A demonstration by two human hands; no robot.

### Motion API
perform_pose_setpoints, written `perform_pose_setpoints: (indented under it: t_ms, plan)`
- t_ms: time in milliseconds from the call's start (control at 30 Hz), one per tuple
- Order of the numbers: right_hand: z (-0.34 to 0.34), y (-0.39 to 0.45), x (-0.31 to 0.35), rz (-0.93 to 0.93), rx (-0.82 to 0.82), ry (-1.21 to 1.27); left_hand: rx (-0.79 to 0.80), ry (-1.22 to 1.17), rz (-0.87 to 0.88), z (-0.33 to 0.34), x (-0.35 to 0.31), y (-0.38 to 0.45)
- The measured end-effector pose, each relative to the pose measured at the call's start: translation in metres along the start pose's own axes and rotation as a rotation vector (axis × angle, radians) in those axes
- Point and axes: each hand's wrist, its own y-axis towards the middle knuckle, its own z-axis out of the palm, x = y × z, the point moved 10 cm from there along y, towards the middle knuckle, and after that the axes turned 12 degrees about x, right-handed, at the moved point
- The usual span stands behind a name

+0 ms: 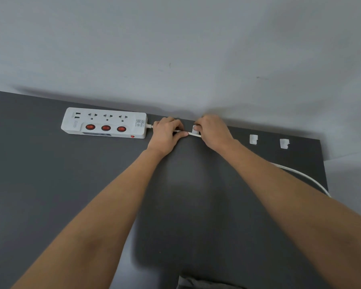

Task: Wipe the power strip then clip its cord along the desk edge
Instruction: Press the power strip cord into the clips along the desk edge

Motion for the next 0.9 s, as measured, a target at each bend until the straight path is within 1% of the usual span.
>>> perform_pose_setpoints:
  t_ms: [100,300,467,500,633,767,833,900]
  plan:
    - [-0.005,0.002,0.001,-0.015,-0.005,-0.062,-0.01,0.007,0.007,0.001,-0.001,-0.001]
    - [-0.017,0.001,0.003,-0.033,-0.086,-0.157,-0.054,-0.055,-0.005,-0.004,-0.001,0.001]
    - [-0.015,0.004,0.008,-0.033,-0.077,-0.194,-0.05,-0.037,-0.109,-0.006,0.005,0.011]
    - [-0.02,-0.001,0.001,-0.021,-0.075,-0.192,-0.042,-0.036,-0.107,-0.004,-0.003,0.014]
    - [-0.018,-0.008,-0.017,-0.01,0.007,-0.153,-0.044,-0.006,-0.068,-0.004,-0.014,0.007]
    - [-0.033,-0.042,-0.084,0.16,-0.152,0.043,-0.003,0.043,0.081,0.009,-0.049,0.003]
    - [-0.027,-0.054,-0.099,0.159,-0.099,0.082,0.074,0.081,0.143,0.026,-0.07,0.011]
    - [-0.026,-0.061,-0.098,0.12,-0.104,0.104,0.139,0.111,0.157,0.044,-0.081,0.019]
